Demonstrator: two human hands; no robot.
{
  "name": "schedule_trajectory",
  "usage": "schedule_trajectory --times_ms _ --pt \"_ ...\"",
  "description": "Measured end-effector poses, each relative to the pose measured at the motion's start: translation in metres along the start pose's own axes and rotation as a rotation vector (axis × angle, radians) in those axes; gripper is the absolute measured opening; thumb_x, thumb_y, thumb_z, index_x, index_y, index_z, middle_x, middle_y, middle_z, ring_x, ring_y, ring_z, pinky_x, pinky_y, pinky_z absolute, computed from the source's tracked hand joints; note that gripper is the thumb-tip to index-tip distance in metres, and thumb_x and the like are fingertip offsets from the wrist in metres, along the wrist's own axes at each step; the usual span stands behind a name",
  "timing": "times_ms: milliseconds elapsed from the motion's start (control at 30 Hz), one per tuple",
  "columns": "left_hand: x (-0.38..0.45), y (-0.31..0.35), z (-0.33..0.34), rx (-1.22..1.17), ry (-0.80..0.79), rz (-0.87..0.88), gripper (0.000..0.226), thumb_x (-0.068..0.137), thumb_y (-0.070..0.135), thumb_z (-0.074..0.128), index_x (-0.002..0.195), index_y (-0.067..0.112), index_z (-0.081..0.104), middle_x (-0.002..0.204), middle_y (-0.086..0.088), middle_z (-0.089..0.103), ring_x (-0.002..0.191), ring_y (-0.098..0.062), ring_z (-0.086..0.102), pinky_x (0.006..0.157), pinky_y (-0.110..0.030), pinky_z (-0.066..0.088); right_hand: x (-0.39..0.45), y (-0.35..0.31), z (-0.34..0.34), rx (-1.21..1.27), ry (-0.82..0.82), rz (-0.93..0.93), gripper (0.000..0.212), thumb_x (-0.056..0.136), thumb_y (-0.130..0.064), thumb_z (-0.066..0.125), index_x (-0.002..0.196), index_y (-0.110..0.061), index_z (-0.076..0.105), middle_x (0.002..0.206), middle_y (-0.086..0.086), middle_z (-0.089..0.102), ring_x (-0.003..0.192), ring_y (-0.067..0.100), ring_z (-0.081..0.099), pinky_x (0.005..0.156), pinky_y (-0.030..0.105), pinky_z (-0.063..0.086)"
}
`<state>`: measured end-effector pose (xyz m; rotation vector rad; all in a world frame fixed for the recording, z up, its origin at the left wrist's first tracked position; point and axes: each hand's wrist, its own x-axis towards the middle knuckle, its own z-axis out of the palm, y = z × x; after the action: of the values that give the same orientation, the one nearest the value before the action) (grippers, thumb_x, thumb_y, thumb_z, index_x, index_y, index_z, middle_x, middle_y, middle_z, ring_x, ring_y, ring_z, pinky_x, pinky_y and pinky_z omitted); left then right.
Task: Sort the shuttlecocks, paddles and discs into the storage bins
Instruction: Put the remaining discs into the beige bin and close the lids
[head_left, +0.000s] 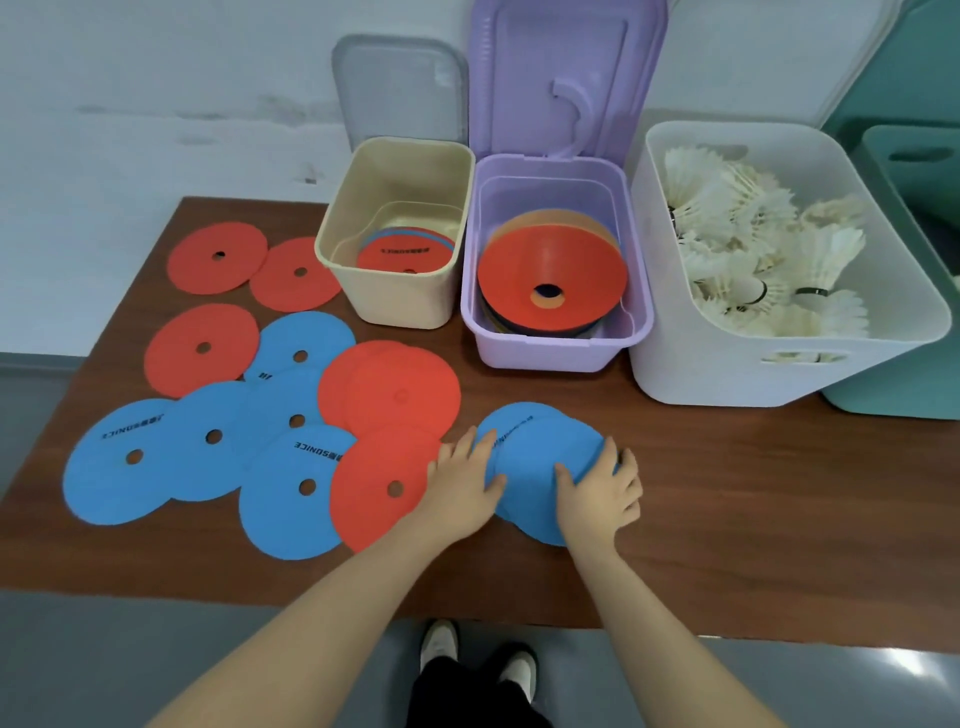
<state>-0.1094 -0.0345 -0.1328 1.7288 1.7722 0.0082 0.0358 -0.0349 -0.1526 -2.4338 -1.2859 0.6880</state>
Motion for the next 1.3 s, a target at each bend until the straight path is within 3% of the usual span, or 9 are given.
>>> schedule_trajectory --times_ms 200,333,467,600,767,900,1067,1300 --pt "-0.008 -0.01 -0.004 -0.121 0.043 0.011 0.061 0.095 0.024 0.046 0.148 0.018 0.017 0.152 -0.004 0.022 0.133 -0.028 0.025 0.11 -0.039 0.023 -0.005 -0.015 0.008 -0.038 -0.072 -0.112 0.079 0.082 -0.039 0.067 0.145 -0.016 0.025 0.145 0.009 0.027 0.127 0.033 0.028 0.103 0.046 0.025" --pt "-0.012 -0.015 -0.003 -0.191 0.071 0.079 0.065 0.091 0.016 0.052 0.147 0.024 0.02 0.153 0.003 0.02 0.134 -0.025 0.025 0.111 -0.037 0.021 -0.003 -0.004 -0.001 -0.005 -0.114 -0.109 0.086 0.07 -0.049 0.075 0.14 -0.017 0.035 0.133 0.013 0.032 0.117 0.035 0.033 0.099 0.043 0.029" --pt "-0.016 -0.011 0.002 -0.331 0.07 0.129 0.069 0.086 0.002 0.053 0.146 0.02 0.025 0.151 0.0 0.02 0.134 -0.022 0.027 0.11 -0.03 0.025 -0.007 0.002 -0.009 0.068 -0.124 -0.103 0.075 0.069 -0.04 0.079 0.131 -0.016 0.045 0.129 0.013 0.035 0.116 0.035 0.035 0.099 0.044 0.029" --pt "-0.02 -0.017 0.001 -0.278 0.205 0.092 0.067 0.08 -0.002 0.054 0.142 0.012 0.035 0.143 -0.006 0.03 0.122 -0.029 0.036 0.103 -0.03 0.031 -0.012 0.002 -0.013 0.214 -0.201 -0.194 0.039 0.078 -0.018 0.071 0.111 -0.023 0.05 0.113 0.001 0.051 0.106 0.023 0.048 0.099 0.045 0.034" --pt "-0.034 -0.049 -0.019 -0.135 0.377 0.023 0.067 0.081 0.007 0.059 0.142 0.015 0.033 0.142 -0.003 0.031 0.115 -0.025 0.034 0.097 -0.027 0.028 -0.037 -0.021 0.001 0.337 -0.271 -0.321 0.035 0.079 -0.012 0.066 0.101 -0.033 0.047 0.098 -0.008 0.051 0.087 0.009 0.052 0.086 0.048 0.047" --pt "-0.045 -0.079 -0.031 -0.108 0.432 -0.092 0.064 0.083 0.008 0.058 0.142 0.014 0.033 0.142 -0.007 0.031 0.118 -0.027 0.033 0.101 -0.033 0.031 -0.054 -0.044 0.024 0.28 -0.346 -0.396 0.035 0.082 -0.011 0.063 0.108 -0.028 0.049 0.104 -0.008 0.049 0.097 0.015 0.052 0.094 0.046 0.041" --pt "-0.059 -0.105 -0.025 0.042 0.331 -0.343 0.065 0.093 0.034 0.049 0.146 0.012 0.018 0.15 -0.013 0.018 0.131 -0.031 0.025 0.107 -0.037 0.025 -0.067 -0.055 0.04 -0.002 -0.377 -0.42 0.05 0.085 -0.023 0.062 0.131 -0.018 0.044 0.124 0.008 0.042 0.115 0.027 0.041 0.096 0.035 0.03" --pt "-0.068 -0.103 -0.013 0.008 0.284 -0.301 0.065 0.093 0.037 0.049 0.147 0.019 0.017 0.155 -0.004 0.014 0.139 -0.031 0.013 0.11 -0.043 0.017 -0.069 -0.048 0.036 -0.042 -0.431 -0.44 0.06 0.086 -0.028 0.061 0.14 -0.031 0.035 0.122 0.006 0.034 0.113 0.025 0.036 0.096 0.031 0.026"
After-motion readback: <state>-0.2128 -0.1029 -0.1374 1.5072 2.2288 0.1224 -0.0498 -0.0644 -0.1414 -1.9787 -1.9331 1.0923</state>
